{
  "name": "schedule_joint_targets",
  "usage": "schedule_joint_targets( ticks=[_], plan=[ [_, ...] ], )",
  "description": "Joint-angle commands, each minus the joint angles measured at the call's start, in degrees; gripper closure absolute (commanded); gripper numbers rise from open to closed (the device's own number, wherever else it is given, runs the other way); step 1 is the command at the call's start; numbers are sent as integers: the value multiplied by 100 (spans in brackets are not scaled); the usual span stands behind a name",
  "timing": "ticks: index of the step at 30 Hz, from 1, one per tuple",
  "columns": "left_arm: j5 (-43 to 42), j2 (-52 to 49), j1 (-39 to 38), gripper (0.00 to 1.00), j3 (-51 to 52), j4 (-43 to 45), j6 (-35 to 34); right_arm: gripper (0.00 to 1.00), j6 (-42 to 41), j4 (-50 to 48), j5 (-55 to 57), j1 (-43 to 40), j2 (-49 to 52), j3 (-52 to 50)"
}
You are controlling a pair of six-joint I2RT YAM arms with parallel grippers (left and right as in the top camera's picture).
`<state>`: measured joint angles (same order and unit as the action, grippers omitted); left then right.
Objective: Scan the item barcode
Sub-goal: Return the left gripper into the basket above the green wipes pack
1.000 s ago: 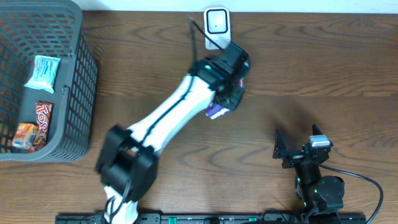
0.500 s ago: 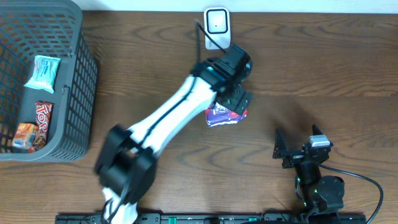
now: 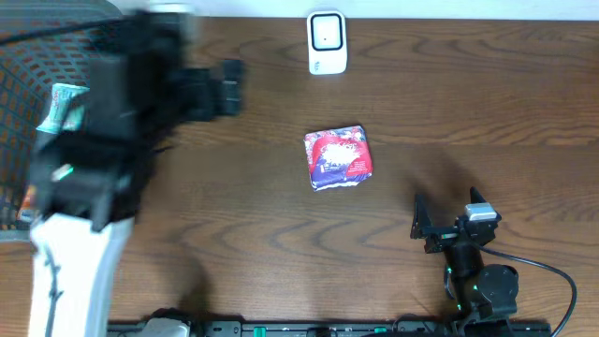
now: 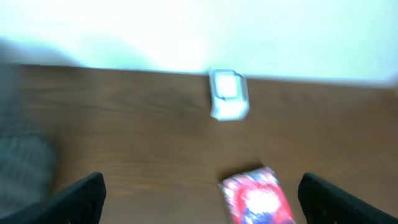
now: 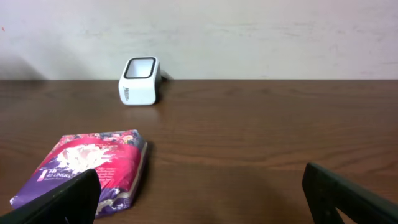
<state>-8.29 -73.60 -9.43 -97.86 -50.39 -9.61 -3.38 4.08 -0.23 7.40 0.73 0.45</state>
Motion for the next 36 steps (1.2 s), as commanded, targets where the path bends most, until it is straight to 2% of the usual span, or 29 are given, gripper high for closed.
schedule_joint_targets(
  ticks=[1, 5, 7, 9, 24, 36],
  plan=[
    [22, 374, 994, 2, -63, -232, -166, 1, 28, 22, -9, 9, -24, -15],
    [22, 560, 2138, 2, -63, -601, -249, 1, 28, 22, -9, 9, -24, -15],
    [22, 516, 2693, 2, -61, -800, -686, 1, 28, 22, -9, 9, -24, -15],
    [22, 435, 2929, 2, -61, -960, -872, 1, 28, 22, -9, 9, -24, -15],
    [20, -422, 3042, 2, -61, -1585, -874, 1, 28, 22, -9, 9, -24, -15],
    [24, -667, 3042, 2, -61, -1644, -872, 1, 28, 22, -9, 9, -24, -15]
  ],
)
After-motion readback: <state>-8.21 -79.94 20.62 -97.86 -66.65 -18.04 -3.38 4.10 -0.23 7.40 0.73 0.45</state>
